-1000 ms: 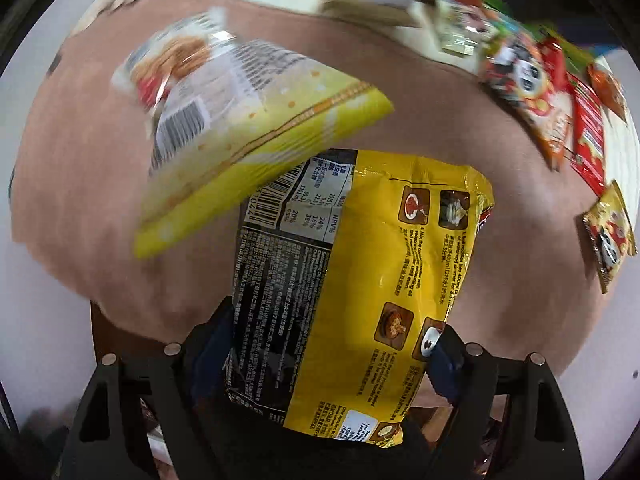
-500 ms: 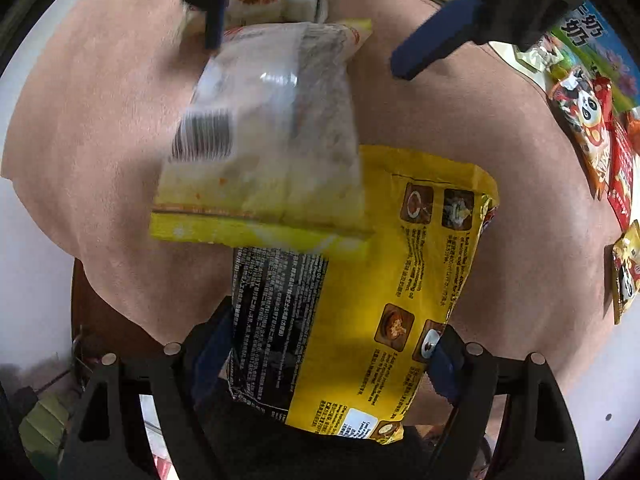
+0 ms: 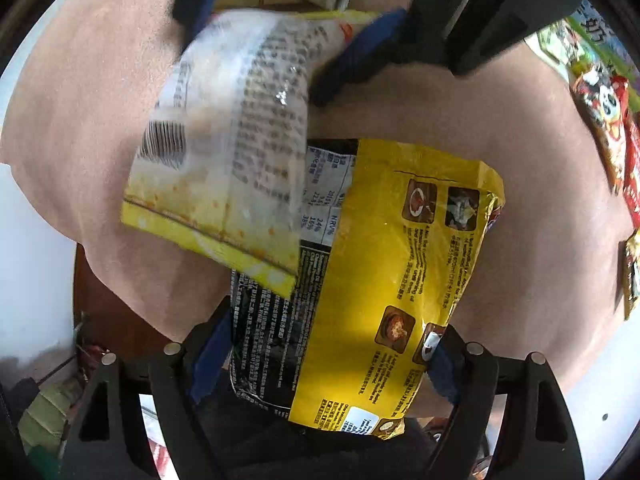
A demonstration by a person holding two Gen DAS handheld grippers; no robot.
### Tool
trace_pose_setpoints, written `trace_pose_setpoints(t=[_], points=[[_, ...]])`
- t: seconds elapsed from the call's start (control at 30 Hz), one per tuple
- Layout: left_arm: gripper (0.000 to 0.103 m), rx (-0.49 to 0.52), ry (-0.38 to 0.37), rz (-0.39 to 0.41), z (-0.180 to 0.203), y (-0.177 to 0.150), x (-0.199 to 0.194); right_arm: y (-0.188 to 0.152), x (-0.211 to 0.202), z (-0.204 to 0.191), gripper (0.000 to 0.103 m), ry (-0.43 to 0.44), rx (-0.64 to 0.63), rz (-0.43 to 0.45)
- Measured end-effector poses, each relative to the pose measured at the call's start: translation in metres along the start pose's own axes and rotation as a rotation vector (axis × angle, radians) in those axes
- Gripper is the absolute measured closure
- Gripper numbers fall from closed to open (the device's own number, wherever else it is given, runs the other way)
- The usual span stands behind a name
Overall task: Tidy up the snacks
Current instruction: 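Lift the yellow-black bag with the left tool while the right tool lifts a clear cookie packet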
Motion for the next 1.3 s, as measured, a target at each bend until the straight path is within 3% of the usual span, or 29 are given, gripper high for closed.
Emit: trace_pose_setpoints(t=[0.2,0.33,0.5,0.6,0.63,0.73,0.83,1.03,1.1,1.2,1.23,1.3], points=[[0.021,0.024,0.011,0.004,0.022,-0.004,-0.008,-0.018,-0.043,0.013,0.057,-0.05,-0.069,0.145],[0.021,0.038,0.015,-0.002,0.022,0.003,-0.008,-0.04,-0.083,0.044,0.057,-0.11,-0.091,0.211],[0.021,0.047,0.011,-0.001,0.031,0.005,-0.006,-0.073,-0.119,0.097,0.057,-0.179,-0.078,0.244],[0.021,0.047,0.013,0.01,0.023,0.0,-0.006,-0.088,-0.125,0.126,0.056,-0.283,-0.093,0.237],[0.021,0.043,0.013,0.018,0.023,0.004,-0.007,-0.084,-0.119,0.132,0.053,-0.301,-0.083,0.244],[0.021,0.03,0.015,0.049,0.022,0.021,-0.018,-0.109,-0.123,0.151,0.025,-0.369,-0.079,0.324],[0.021,0.024,0.043,0.102,0.024,0.047,-0.029,-0.125,-0.116,0.161,0.023,-0.361,-0.033,0.44],[0.021,0.064,0.118,0.154,0.032,0.085,-0.031,-0.166,-0.093,0.176,0.025,-0.253,0.14,0.628],[0.021,0.091,0.14,0.155,0.036,0.091,-0.028,-0.181,-0.08,0.177,0.035,-0.223,0.187,0.668],[0.021,0.142,0.164,0.153,0.045,0.099,-0.026,-0.192,-0.025,0.161,0.049,-0.196,0.237,0.724],[0.021,0.168,0.17,0.15,0.048,0.098,-0.023,-0.194,-0.024,0.161,0.055,-0.185,0.252,0.739],[0.021,0.218,0.183,0.144,0.055,0.097,-0.017,-0.211,-0.026,0.168,0.056,-0.169,0.289,0.761]])
Point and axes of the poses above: each gripper's, at about its wrist camera, not at the fingertips, and x roughly the way its jaws point, z to its right, y to its top, the point moved 9 cm from there along x, roughly the way its jaws point, and after that the axes turned 2 degrees about x, right-handed, at the moved point
